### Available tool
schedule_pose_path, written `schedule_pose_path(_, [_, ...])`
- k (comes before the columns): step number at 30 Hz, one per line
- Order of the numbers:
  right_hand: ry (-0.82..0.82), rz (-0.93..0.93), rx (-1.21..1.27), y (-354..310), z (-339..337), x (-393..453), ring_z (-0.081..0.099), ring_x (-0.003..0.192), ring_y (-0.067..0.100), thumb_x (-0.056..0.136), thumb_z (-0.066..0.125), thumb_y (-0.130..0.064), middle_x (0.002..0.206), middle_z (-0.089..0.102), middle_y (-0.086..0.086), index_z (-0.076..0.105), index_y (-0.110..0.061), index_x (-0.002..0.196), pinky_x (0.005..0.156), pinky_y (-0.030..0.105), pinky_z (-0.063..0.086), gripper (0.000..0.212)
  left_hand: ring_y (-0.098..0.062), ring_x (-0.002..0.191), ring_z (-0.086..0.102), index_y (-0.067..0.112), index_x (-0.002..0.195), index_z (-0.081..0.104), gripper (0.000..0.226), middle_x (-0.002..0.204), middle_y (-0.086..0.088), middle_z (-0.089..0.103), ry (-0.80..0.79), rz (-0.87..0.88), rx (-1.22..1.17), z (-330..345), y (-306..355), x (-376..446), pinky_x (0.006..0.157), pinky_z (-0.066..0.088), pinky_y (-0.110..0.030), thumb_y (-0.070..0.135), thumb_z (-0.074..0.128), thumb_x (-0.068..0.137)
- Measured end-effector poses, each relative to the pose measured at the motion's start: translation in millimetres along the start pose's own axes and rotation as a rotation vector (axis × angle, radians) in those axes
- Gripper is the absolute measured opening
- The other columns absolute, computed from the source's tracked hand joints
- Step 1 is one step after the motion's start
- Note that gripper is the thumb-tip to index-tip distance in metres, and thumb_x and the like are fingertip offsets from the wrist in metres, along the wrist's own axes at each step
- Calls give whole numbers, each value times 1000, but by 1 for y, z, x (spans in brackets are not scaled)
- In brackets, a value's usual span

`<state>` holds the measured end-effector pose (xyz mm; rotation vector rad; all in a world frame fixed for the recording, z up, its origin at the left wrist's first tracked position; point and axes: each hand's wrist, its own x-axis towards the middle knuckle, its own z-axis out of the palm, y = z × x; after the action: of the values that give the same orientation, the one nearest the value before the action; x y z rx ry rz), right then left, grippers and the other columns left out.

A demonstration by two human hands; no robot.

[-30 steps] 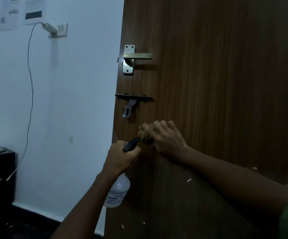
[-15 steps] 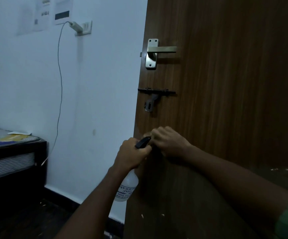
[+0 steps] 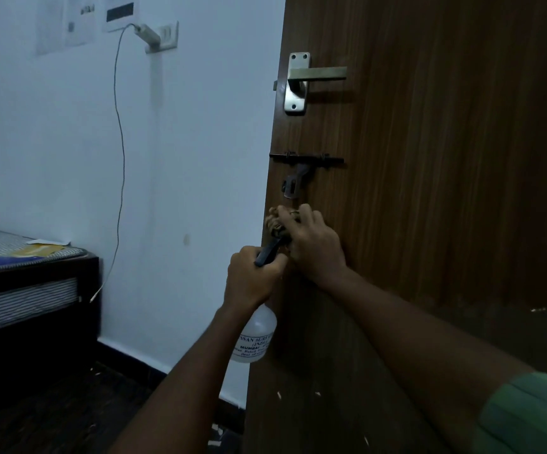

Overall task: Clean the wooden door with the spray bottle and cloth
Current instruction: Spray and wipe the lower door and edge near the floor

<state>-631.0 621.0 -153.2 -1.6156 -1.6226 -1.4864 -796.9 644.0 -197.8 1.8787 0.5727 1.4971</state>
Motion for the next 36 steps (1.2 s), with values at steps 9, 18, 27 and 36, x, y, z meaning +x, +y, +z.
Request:
schedule_pose_path(9, [100,93,31,-23,8,18,54,92,28,87,64,-14,121,53,13,52,-13,145,66,38,49,59,-16,42,46,17,52,50,38,46,-3,50,93,65,66,-5,-44,-17,44,31,-27,30,63,85])
schedule_pose_path(18, [-43,-435,-35,-29,31,-48,51,90,24,84,67,-14,112,58,7,61,-15,132,69,37,42,49,-10,40,38,25,52,44,47,43,10,44,-80,82,161,-8,-99,-41,43,25,-19,23,71,91])
schedule_pose_path(27, [141,106,-45,-29,5,-16,55,93,29,85,60,-1,112,63,9,60,-19,142,77,41,39,60,-7,40,38,23,51,46,52,43,12,41,-128,-117,183,6,-130,-68,46,30,-22,20,77,93])
schedule_pose_path(36, [-27,-280,-25,-77,64,-176,56,101,28,93,56,-20,123,60,13,57,-12,135,82,42,38,42,-31,48,59,4,59,63,39,52,-10,60,-48,47,53,-2,-108,-62,45,42,-37,31,65,88])
